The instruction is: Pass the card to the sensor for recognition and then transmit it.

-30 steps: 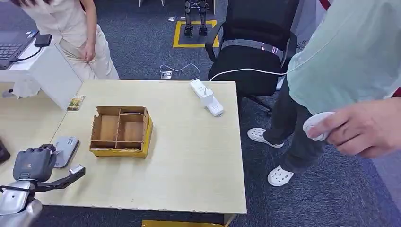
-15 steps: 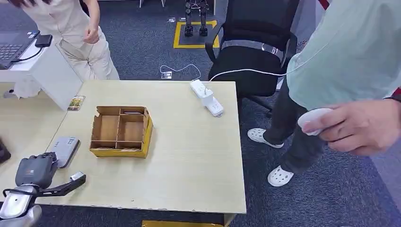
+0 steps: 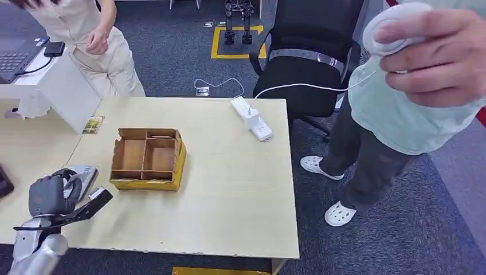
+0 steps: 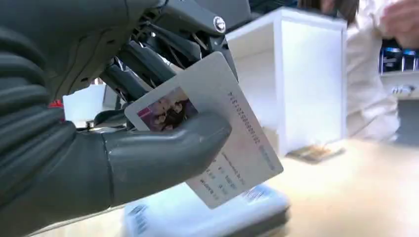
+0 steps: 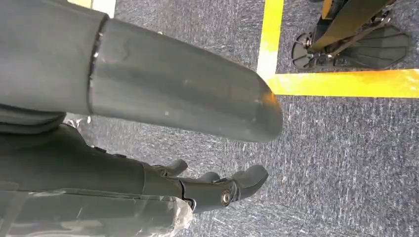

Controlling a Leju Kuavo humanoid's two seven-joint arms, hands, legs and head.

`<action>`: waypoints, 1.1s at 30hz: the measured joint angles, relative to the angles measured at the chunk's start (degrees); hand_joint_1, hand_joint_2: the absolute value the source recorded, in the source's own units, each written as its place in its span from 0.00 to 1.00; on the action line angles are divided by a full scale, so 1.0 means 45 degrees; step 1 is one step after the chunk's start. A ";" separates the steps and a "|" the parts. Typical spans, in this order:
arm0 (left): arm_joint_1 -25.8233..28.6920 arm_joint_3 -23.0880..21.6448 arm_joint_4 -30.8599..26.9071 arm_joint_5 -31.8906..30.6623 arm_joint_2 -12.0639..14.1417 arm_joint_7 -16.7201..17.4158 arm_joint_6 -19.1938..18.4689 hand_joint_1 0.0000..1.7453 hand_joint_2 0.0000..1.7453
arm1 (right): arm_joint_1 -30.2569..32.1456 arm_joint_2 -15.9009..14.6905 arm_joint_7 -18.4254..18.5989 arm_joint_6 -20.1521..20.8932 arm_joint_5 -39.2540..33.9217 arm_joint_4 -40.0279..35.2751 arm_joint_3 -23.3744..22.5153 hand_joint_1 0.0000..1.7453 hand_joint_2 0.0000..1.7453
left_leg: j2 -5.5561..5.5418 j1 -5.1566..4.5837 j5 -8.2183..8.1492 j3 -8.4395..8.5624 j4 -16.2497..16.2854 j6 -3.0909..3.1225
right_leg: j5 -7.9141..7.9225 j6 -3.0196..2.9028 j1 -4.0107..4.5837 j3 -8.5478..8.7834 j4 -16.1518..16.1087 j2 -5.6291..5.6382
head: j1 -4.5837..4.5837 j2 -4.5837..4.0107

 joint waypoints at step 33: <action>-0.5904 0.1180 0.0574 -0.7475 -0.1384 0.1588 0.1239 1.00 1.00 | -0.0207 0.0000 0.0107 0.0155 0.0719 -0.0034 0.0000 0.00 0.00 | 0.0005 -0.0002 0.0030 -0.0041 0.0010 0.0008 | 0.0030 0.0000 0.0000 -0.0039 -0.0001 0.0016 | -0.0005 0.0000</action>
